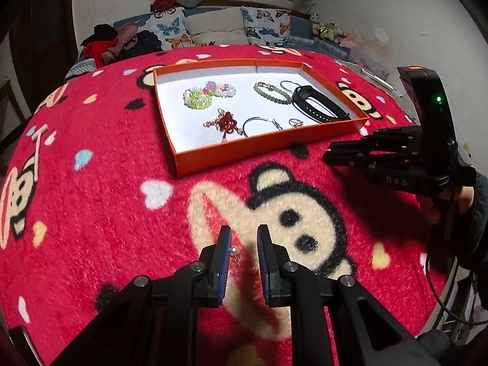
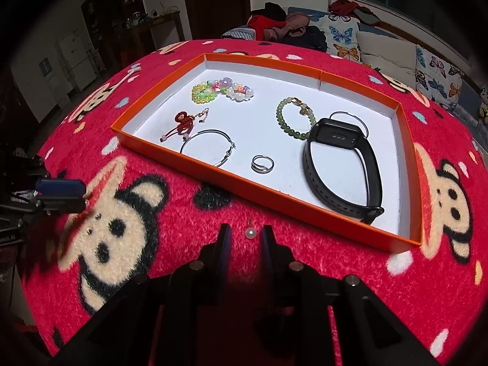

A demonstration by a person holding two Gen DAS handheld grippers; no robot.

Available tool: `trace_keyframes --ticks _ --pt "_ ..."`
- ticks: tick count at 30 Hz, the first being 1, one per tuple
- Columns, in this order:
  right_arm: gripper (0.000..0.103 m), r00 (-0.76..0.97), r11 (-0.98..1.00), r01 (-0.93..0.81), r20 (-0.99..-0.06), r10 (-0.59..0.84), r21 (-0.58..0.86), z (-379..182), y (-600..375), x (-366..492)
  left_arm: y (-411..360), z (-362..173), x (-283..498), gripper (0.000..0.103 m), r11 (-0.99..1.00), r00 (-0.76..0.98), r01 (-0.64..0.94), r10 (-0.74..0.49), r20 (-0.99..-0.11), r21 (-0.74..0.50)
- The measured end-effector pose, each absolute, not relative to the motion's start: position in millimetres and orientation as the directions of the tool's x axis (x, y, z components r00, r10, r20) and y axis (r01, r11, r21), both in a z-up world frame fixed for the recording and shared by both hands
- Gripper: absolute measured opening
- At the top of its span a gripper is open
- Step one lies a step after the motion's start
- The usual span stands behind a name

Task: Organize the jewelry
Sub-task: 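Pick up the small stud earring from the rug with the left tool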

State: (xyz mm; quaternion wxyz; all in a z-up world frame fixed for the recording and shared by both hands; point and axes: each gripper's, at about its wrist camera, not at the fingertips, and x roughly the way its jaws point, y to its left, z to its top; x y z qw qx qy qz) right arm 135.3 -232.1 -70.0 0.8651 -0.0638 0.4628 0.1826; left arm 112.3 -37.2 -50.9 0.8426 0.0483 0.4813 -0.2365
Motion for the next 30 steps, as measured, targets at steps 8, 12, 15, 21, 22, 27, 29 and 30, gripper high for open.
trace_keyframes --ticks 8,12,15,21,22,27,29,30 --pt "0.022 0.515 0.924 -0.380 -0.819 0.253 0.046 -71 -229 137 -35 -62 112 0.020 0.885 0.409 0.441 -0.346 -0.844 -0.149" --pt "0.022 0.515 0.922 -0.385 -0.820 0.251 0.040 -71 -228 137 -39 -64 110 0.024 0.882 0.410 0.451 -0.343 -0.845 -0.139" --pt "0.023 0.513 0.922 -0.385 -0.820 0.253 0.044 -71 -228 137 -40 -65 111 0.032 0.882 0.412 0.450 -0.345 -0.843 -0.141" --pt "0.023 0.519 0.924 -0.381 -0.816 0.253 0.045 -72 -229 137 -41 -66 111 0.031 0.881 0.432 0.456 -0.343 -0.834 -0.126" --pt "0.023 0.521 0.924 -0.381 -0.815 0.253 0.044 -72 -229 137 -41 -66 110 0.031 0.881 0.436 0.456 -0.341 -0.833 -0.121" --pt "0.023 0.524 0.924 -0.379 -0.814 0.253 0.043 -72 -228 138 -43 -67 107 0.023 0.888 0.457 0.452 -0.315 -0.832 -0.088" --pt "0.022 0.527 0.924 -0.382 -0.813 0.249 0.035 -72 -227 138 -43 -68 106 0.019 0.890 0.468 0.451 -0.304 -0.830 -0.072" --pt "0.023 0.529 0.924 -0.382 -0.812 0.246 0.032 -73 -227 137 -43 -68 105 0.016 0.892 0.474 0.447 -0.296 -0.829 -0.063"
